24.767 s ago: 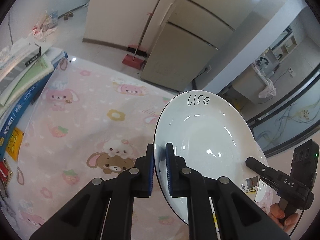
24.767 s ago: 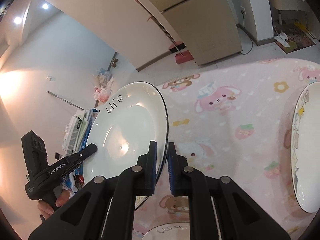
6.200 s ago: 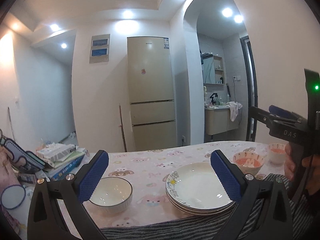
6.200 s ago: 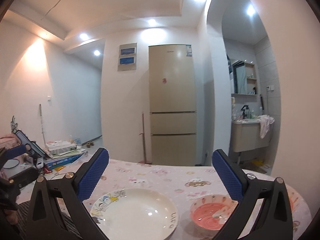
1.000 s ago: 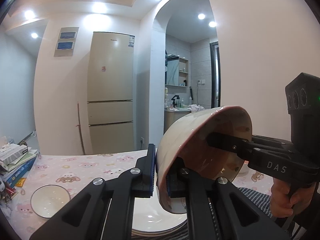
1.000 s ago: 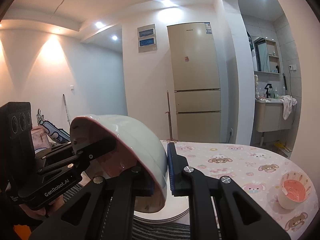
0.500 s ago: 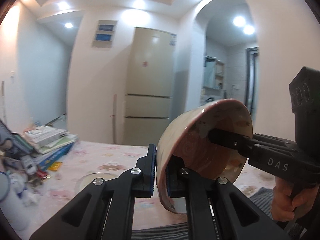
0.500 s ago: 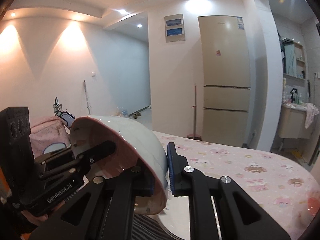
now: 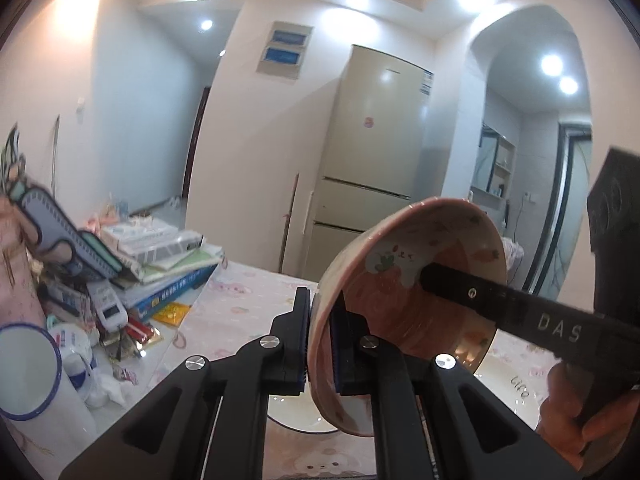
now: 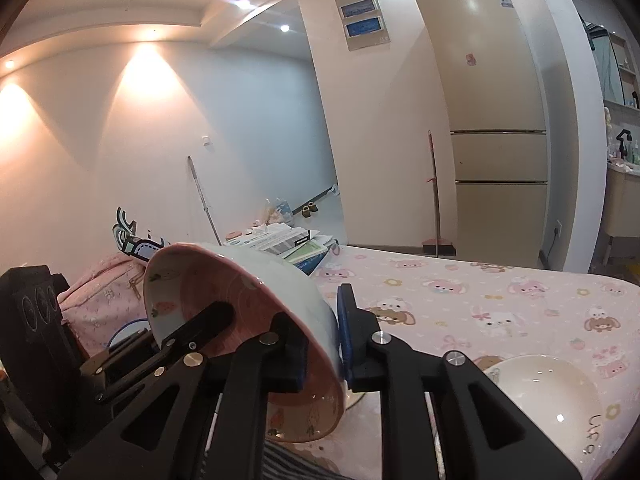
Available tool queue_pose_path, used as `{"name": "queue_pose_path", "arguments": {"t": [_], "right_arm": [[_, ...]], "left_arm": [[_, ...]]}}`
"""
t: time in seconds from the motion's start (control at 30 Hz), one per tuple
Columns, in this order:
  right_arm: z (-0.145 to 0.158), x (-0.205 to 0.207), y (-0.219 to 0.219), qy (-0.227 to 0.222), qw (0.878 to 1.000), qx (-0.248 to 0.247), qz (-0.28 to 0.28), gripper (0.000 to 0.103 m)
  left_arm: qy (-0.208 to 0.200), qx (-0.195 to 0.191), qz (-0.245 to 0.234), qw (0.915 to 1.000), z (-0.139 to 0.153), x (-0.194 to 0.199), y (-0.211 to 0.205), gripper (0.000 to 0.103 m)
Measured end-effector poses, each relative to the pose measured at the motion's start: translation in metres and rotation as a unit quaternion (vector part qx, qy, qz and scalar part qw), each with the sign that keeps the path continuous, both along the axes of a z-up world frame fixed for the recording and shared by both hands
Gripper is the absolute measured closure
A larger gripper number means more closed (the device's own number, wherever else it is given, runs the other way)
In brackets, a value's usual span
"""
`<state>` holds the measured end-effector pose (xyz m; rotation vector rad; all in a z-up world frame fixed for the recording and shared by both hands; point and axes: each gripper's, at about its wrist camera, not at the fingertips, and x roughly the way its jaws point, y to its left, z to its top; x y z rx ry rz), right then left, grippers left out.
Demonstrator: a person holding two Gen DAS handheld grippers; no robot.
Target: Organize plates and bowls
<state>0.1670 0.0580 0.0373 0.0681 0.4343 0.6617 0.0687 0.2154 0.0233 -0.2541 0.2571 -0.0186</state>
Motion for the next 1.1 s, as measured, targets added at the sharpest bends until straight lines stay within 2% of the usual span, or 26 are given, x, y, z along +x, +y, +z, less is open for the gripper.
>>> {"name": "queue_pose_path", "arguments": {"t": [0.13, 0.27, 0.37, 0.5, 0.6, 0.7, 1.1], "right_arm": [[-0.007, 0.011, 0.018, 0.014, 1.000, -0.015, 0.007, 0.090], [-0.019, 0.024, 0.028, 0.042, 0.999, -0.032, 0.007, 0.090], [-0.032, 0.031, 0.027, 0.069, 0.997, -0.037, 0.007, 0.090], [-0.044, 0.037, 0.026, 0.075, 0.996, -0.051, 0.001, 0.090], [-0.050, 0.040, 0.026, 0.078, 0.995, -0.056, -0.001, 0.090], [-0.056, 0.044, 0.027, 0.086, 0.994, -0.061, 0.002, 0.090], [-0.070, 0.052, 0.025, 0.094, 0.994, -0.054, -0.002, 0.090]], "left_arm": [[0.024, -0.015, 0.005, 0.9996, -0.009, 0.009, 0.015, 0.094], [0.073, -0.049, -0.003, 0.9962, -0.025, 0.023, 0.026, 0.094], [0.097, -0.042, -0.005, 0.9943, -0.032, 0.029, 0.024, 0.094], [0.123, -0.032, -0.005, 0.9919, -0.042, 0.038, 0.019, 0.094], [0.134, -0.032, -0.008, 0.9904, -0.048, 0.043, 0.018, 0.094], [0.142, -0.027, 0.014, 0.9894, -0.054, 0.045, 0.016, 0.094], [0.153, -0.035, 0.011, 0.9875, -0.060, 0.058, 0.018, 0.094]]}}
